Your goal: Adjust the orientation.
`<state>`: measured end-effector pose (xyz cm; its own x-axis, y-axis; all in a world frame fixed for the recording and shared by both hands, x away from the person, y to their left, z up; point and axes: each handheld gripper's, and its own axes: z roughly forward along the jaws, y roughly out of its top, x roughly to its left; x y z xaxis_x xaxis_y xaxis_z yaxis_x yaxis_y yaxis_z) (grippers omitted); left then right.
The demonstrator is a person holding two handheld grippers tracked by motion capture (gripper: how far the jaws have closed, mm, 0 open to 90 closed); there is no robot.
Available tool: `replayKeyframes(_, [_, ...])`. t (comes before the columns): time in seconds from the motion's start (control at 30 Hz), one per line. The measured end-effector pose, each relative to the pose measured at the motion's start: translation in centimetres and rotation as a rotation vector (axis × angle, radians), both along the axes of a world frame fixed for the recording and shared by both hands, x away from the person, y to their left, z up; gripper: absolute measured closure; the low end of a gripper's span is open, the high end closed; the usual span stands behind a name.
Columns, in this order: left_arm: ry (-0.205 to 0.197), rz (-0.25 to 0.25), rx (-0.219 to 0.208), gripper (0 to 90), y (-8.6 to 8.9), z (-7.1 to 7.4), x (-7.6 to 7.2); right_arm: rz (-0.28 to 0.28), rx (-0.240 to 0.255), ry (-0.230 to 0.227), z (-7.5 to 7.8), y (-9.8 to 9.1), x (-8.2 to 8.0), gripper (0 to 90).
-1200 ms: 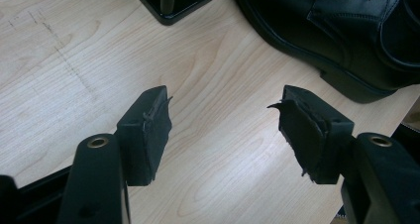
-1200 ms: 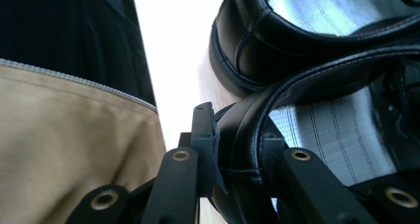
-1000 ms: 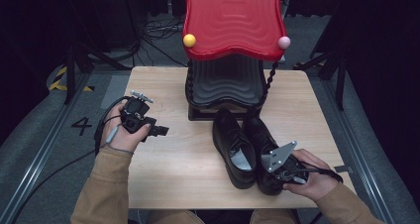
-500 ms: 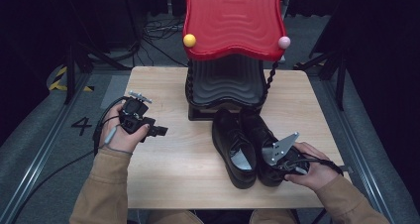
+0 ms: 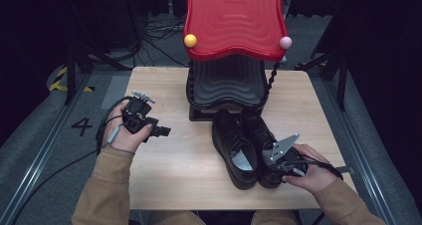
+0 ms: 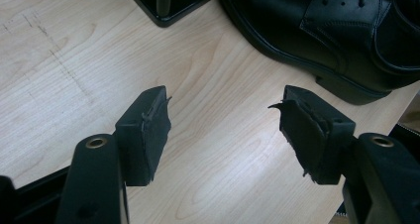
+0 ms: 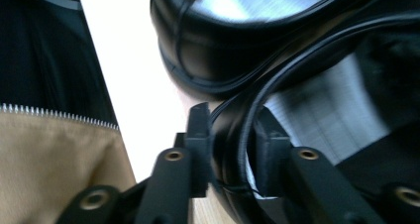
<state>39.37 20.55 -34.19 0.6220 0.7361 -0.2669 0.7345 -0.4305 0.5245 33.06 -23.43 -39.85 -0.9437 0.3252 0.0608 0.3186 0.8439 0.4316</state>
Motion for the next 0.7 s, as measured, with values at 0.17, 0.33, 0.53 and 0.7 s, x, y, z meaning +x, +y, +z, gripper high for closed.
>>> replayKeyframes(0.17, [-0.008, -0.007, -0.003, 36.9, 0.0, 0.2, 0.2, -0.097, 0.02, 0.017, 1.8, -0.4, 0.3, 65.1])
replayKeyframes(0.33, [-0.008, -0.008, -0.008, 36.7, -0.1, 0.4, 0.2, -0.176, 0.033, 0.035, 2.8, 0.1, 0.8, 62.9])
replayKeyframes(0.53, [-0.01, -0.008, -0.014, 36.7, -0.1, 0.5, 0.4, -0.338, 0.063, 0.068, 3.4, 1.3, 1.9, 57.0])
replayKeyframes(0.7, [-0.011, -0.005, -0.007, 36.7, 0.0, 0.5, 0.2, -0.437, 0.074, 0.114, 3.1, 2.2, 2.6, 52.7])
